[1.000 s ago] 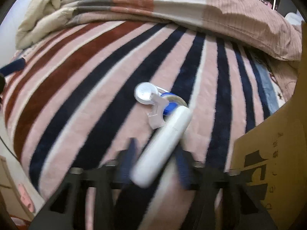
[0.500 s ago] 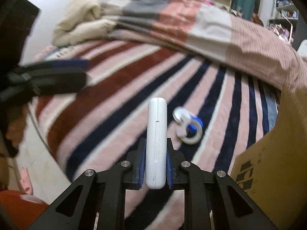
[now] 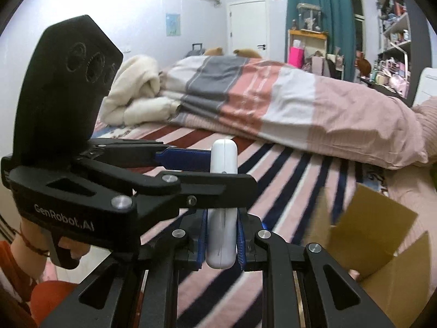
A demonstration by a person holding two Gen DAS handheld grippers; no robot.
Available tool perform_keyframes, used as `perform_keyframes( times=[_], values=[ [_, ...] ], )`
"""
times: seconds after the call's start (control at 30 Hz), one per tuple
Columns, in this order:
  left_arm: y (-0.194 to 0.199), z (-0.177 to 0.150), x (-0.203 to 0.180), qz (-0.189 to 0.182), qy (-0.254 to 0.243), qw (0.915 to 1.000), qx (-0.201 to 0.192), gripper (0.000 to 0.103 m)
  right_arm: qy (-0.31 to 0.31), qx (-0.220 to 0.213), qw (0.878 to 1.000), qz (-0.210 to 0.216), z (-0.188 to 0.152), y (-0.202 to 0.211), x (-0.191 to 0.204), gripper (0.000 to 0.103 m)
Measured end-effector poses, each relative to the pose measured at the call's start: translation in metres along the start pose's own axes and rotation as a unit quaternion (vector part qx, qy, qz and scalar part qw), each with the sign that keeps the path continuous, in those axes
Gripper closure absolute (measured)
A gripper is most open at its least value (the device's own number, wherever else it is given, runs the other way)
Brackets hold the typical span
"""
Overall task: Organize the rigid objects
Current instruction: 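Carry the white case into the cardboard box and release, then grasp the clear tape roll with the right gripper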
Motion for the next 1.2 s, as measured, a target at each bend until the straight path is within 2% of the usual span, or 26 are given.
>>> perform_keyframes(
  times=[0.23,0.33,0.57,0.6,0.67,0.7,0.73,0.8,1.2],
  values=[
    [-0.064,0.018,-0.034,-0.016,-0.017,0.9984,0.051,0.056,-0.037,-0.001,0.999,-0.020,-0.014,0.021,-0.065,0.090],
    [-0.093,0.022,-0.043,-0.021,-0.023,0.9965,0.078,0.055,-0.046,0.011,0.998,-0.035,-0.023,0.023,-0.091,0.090],
    [-0.132,0.020,-0.050,-0.027,-0.022,0.9927,0.116,0.056,-0.068,0.043,0.996,-0.044,-0.042,0.018,-0.131,0.090],
    [-0.134,0.019,-0.050,-0.018,-0.027,0.9925,0.118,0.053,-0.069,0.047,0.996,-0.044,-0.043,0.017,-0.134,0.090],
    [-0.134,0.020,-0.049,-0.005,-0.034,0.9925,0.117,0.034,-0.075,0.055,0.995,-0.047,-0.047,0.016,-0.141,0.089],
    [-0.132,0.022,-0.049,-0.004,-0.035,0.9933,0.110,0.020,-0.079,0.060,0.994,-0.050,-0.049,0.015,-0.145,0.081],
    [-0.129,0.023,-0.049,-0.003,-0.037,0.9940,0.103,0.015,-0.082,0.063,0.993,-0.050,-0.051,0.016,-0.148,0.070],
    [-0.123,0.025,-0.047,0.005,-0.038,0.9946,0.096,0.015,-0.083,0.059,0.994,-0.048,-0.052,0.017,-0.151,0.065],
    [-0.089,0.022,-0.036,0.017,-0.025,0.9966,0.077,0.015,-0.072,0.065,0.993,-0.062,-0.049,0.020,-0.142,0.063]
  ],
)
Point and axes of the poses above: each gripper's, at about its wrist camera, not at the fingertips, and y roughly against the way its jaws point, x to its left, z to its top, the point moved 6 cm from there along -y, roughly the way its jaws point, and after that the axes turned 12 degrees about -z, right-handed, at the moved point
